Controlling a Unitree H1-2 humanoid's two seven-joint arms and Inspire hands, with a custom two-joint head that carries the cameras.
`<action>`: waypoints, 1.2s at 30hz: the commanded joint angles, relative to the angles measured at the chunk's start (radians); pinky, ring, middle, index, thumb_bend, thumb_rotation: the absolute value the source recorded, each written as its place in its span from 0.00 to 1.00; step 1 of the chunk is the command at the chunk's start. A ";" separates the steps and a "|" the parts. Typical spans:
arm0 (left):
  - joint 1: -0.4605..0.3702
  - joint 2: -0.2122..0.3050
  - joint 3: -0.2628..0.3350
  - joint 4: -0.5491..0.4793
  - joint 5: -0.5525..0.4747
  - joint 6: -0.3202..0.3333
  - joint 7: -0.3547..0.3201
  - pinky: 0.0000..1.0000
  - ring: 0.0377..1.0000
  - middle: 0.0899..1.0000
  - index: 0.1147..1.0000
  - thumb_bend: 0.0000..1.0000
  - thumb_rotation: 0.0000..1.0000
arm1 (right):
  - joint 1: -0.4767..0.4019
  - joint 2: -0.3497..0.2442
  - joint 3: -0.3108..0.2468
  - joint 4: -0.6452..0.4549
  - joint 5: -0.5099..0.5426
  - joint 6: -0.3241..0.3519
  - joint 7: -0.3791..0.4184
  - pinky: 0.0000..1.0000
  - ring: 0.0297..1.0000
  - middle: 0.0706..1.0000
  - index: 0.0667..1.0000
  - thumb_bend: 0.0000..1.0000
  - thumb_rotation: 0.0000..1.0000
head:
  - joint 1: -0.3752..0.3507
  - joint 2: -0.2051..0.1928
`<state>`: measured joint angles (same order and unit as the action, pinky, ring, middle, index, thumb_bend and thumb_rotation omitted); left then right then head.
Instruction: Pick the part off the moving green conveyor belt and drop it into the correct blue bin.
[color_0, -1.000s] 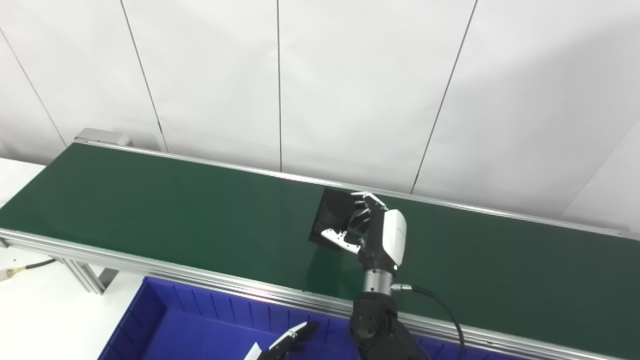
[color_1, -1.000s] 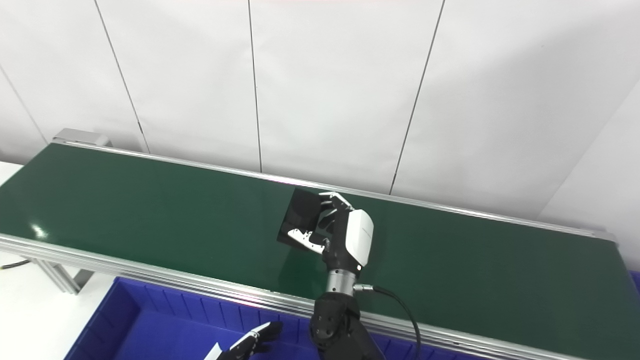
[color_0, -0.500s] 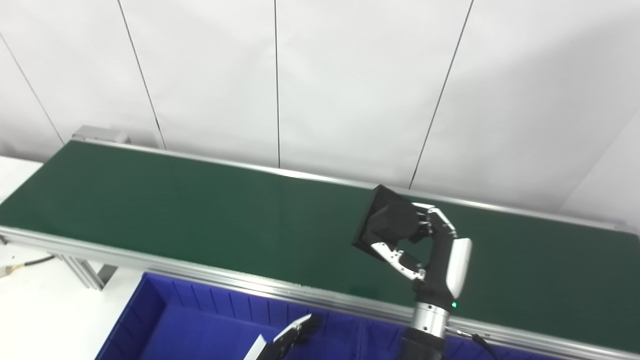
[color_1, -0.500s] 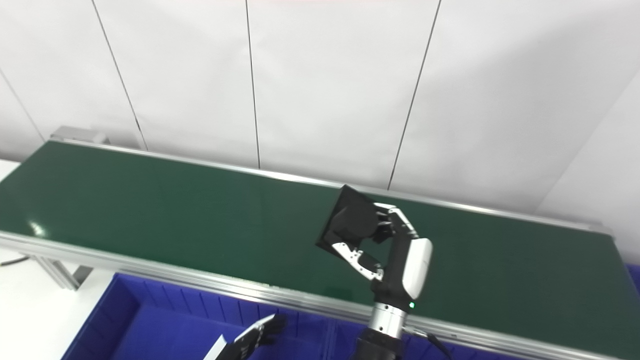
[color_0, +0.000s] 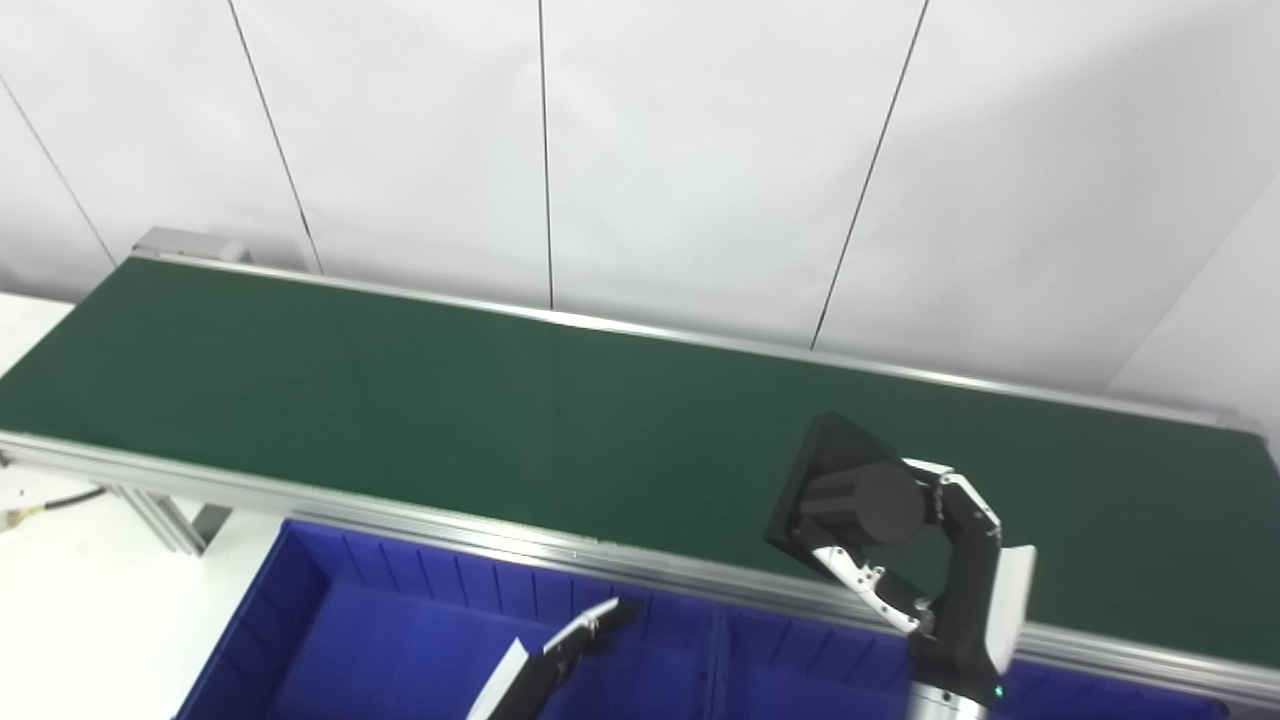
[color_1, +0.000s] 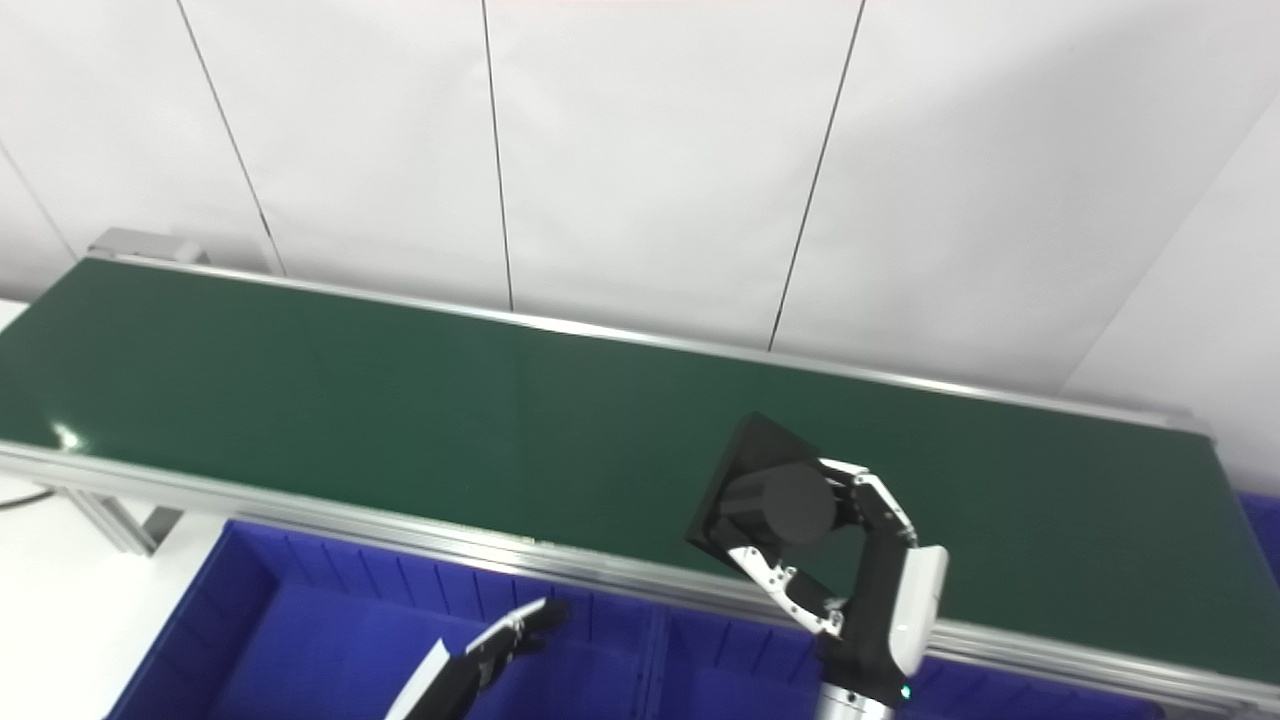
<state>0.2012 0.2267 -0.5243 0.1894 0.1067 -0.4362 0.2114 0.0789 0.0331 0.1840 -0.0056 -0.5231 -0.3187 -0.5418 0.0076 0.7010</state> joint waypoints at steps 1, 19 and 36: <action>-0.008 -0.007 0.005 -0.032 -0.006 -0.034 -0.003 0.86 0.89 0.87 0.85 0.95 0.37 | 0.031 -0.005 -0.010 -0.042 0.018 -0.063 0.012 0.32 0.37 0.41 0.49 0.52 0.00 | 0.000 0.000; -0.024 -0.012 0.044 -0.032 -0.029 -0.034 -0.036 0.84 0.87 0.87 0.84 0.98 0.40 | 0.245 -0.051 -0.076 0.097 0.016 -0.030 0.068 0.41 0.45 0.43 0.48 0.52 0.00 | -0.069 0.014; -0.016 -0.009 0.080 -0.044 -0.042 -0.034 -0.073 0.81 0.85 0.85 0.83 0.96 0.39 | 0.171 -0.028 -0.079 0.216 -0.041 0.094 0.080 0.52 0.60 0.58 0.53 0.57 0.07 | -0.076 0.020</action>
<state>0.1903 0.2179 -0.4532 0.1857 0.0669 -0.4362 0.1503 0.2525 -0.0013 0.1033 0.2452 -0.5731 -0.2345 -0.4690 -0.0690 0.7210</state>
